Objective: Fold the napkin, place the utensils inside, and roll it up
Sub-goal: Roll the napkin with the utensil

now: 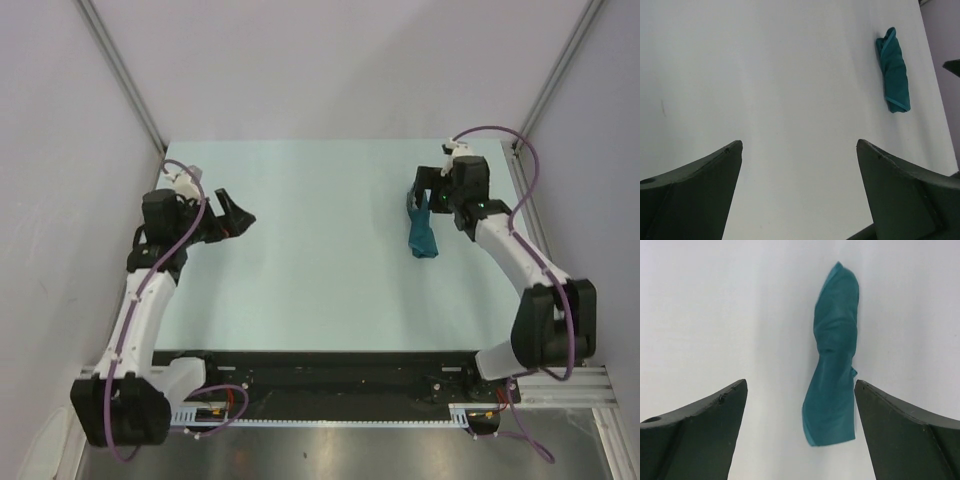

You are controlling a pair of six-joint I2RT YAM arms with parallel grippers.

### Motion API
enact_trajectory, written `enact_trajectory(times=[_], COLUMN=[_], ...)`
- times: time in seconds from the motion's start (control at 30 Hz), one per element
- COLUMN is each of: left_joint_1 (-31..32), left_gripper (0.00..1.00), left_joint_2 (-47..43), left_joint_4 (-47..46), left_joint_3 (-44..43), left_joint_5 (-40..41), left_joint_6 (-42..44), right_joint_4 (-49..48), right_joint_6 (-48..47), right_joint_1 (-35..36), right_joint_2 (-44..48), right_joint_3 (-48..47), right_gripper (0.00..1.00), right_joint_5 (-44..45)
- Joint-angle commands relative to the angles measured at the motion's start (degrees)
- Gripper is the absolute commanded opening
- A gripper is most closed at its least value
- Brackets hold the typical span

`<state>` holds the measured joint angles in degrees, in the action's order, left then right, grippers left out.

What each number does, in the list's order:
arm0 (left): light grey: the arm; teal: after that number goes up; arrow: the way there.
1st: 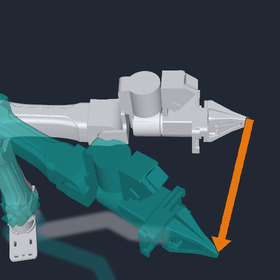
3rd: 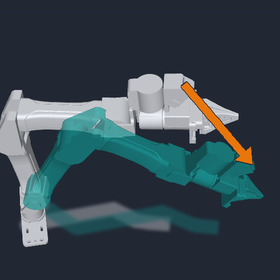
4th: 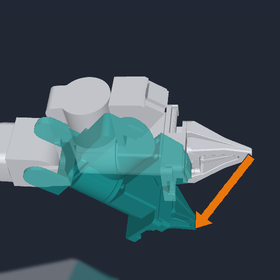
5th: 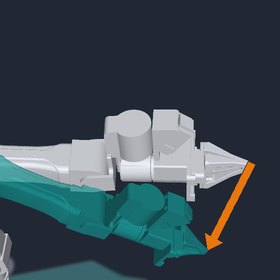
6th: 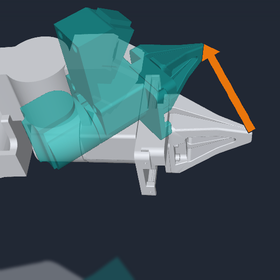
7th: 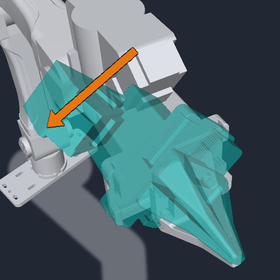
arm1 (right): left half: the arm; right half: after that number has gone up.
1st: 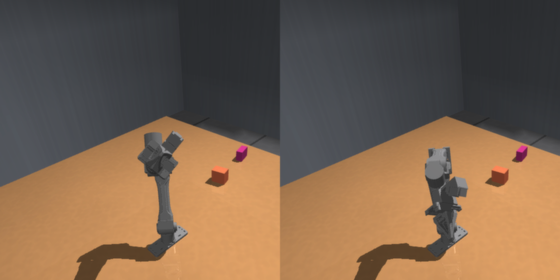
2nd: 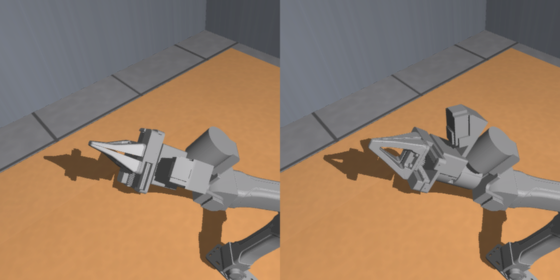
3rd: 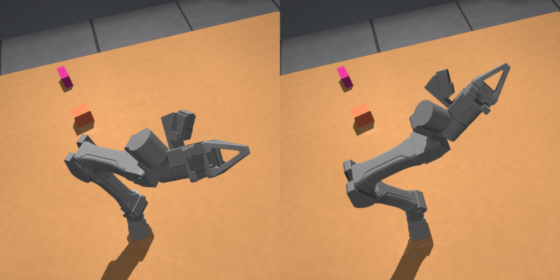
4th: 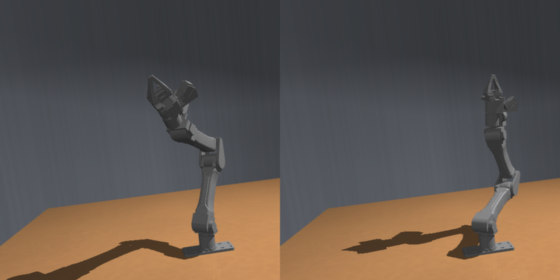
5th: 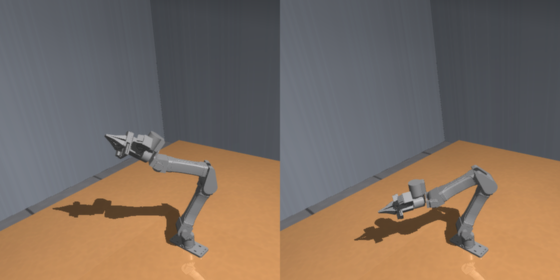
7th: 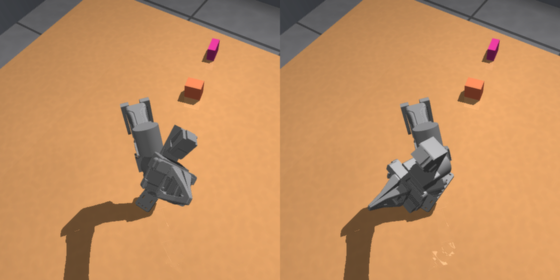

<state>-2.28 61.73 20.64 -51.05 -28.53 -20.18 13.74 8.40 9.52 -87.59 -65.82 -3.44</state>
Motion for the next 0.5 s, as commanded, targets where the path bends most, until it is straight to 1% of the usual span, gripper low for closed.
enact_trajectory(times=[0.0,0.03,0.07,0.13,0.17,0.2,0.3,0.47], left_joint_1=[-0.62,-0.62,-0.62,-0.62,-0.62,-0.62,-0.62,-0.62], left_gripper=[1.00,1.00,1.00,1.00,1.00,1.00,1.00,1.00], left_joint_2=[-9.60,-10.49,-12.06,-13.39,-14.00,-14.97,-16.64,-18.32], left_joint_4=[-3.42,-3.24,-2.98,-2.80,-2.98,-3.33,-4.20,-6.58], left_joint_3=[-0.64,-0.55,-0.54,0.24,0.59,1.73,3.49,4.99], left_joint_5=[5.50,5.85,6.21,6.38,6.47,6.56,6.82,6.39], left_joint_6=[4.80,5.33,5.85,7.17,7.61,7.88,8.58,8.23], right_joint_4=[-3.26,-5.11,-5.73,-7.49,-7.93,-8.28,-9.08,-8.81], right_joint_6=[3.28,3.81,4.86,5.31,5.05,4.61,3.03,2.06], right_joint_1=[-0.11,-0.03,-0.03,0.06,0.06,0.15,0.06,0.15], right_joint_2=[12.33,16.97,19.45,23.41,27.00,28.25,31.69,33.89], right_joint_3=[7.79,10.08,13.32,16.76,18.17,20.97,24.50,26.71], right_gripper=[0.94,0.94,0.94,0.94,0.94,0.94,0.94,0.94], right_joint_5=[-0.51,-0.43,0.53,0.54,0.54,0.80,1.86,2.74])
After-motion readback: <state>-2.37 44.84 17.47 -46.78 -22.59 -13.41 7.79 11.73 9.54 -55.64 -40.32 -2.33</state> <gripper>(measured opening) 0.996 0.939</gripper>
